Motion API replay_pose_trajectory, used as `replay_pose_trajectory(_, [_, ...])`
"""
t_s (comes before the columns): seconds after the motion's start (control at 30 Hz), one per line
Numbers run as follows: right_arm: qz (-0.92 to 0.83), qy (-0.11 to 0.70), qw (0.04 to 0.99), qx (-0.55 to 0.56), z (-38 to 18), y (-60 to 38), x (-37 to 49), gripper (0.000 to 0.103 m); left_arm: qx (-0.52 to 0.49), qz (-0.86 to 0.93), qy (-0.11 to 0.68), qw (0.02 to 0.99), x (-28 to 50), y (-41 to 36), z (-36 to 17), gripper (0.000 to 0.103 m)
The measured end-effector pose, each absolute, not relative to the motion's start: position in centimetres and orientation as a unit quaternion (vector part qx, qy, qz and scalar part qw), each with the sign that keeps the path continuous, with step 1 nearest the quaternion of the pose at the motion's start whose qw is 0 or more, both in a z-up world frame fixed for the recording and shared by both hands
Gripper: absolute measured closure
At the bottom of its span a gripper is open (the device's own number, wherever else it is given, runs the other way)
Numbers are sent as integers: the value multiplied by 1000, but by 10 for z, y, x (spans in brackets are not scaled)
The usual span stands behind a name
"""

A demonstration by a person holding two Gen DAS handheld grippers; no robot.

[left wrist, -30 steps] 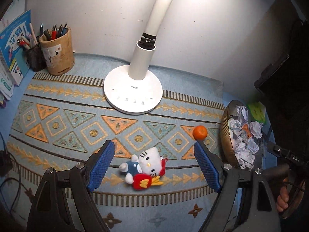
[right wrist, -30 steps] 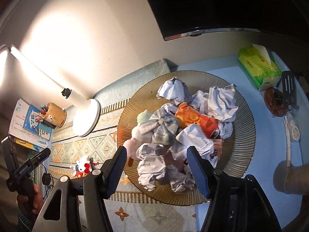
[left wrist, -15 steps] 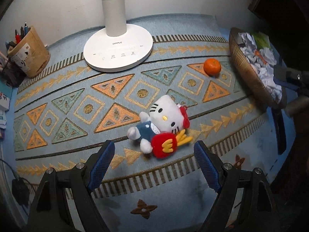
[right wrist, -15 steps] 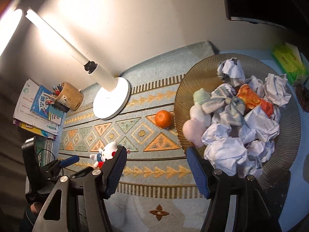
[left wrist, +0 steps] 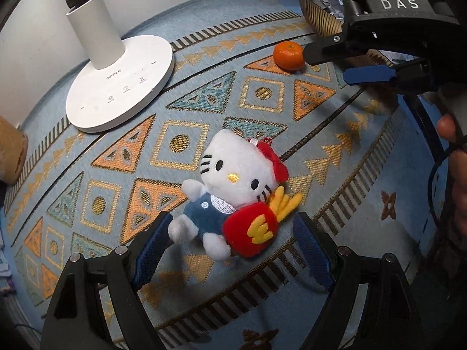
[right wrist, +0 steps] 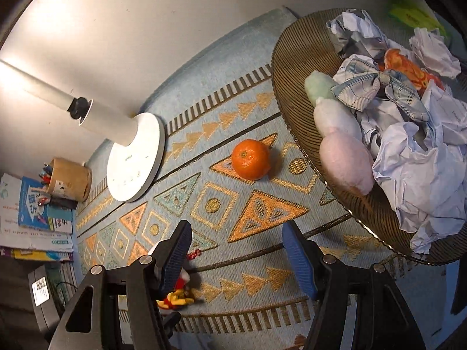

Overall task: Organize objects
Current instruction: 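Grasp the Hello Kitty plush with the left gripper while the right moves toward the mandarin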

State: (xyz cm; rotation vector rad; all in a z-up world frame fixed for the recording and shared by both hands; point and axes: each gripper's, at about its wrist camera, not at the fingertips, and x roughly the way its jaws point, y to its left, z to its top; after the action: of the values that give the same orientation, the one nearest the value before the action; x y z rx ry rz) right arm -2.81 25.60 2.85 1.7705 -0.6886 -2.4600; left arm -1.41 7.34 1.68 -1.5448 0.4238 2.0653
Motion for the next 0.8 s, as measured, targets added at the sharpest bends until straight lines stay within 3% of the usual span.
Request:
replay_pose_trajectory(0.37, [-788, -221, -79, 569, 7, 244, -61, 40, -553, 767, 149, 287, -24, 73, 7, 21])
replay_pose_trajectory(0.57, [-790, -205, -106, 568, -2, 233, -72, 41, -523, 777, 196, 290, -17, 83, 8, 37])
replay_pose_trajectory(0.6, [-792, -197, -113, 567, -3, 232, -74, 44, -520, 778, 197, 294, -16, 84, 10, 45])
replay_pose_trajectory(0.8, [-795, -172, -122, 569, -7, 230, -82, 66, -517, 783, 188, 288, -19, 82, 15, 51])
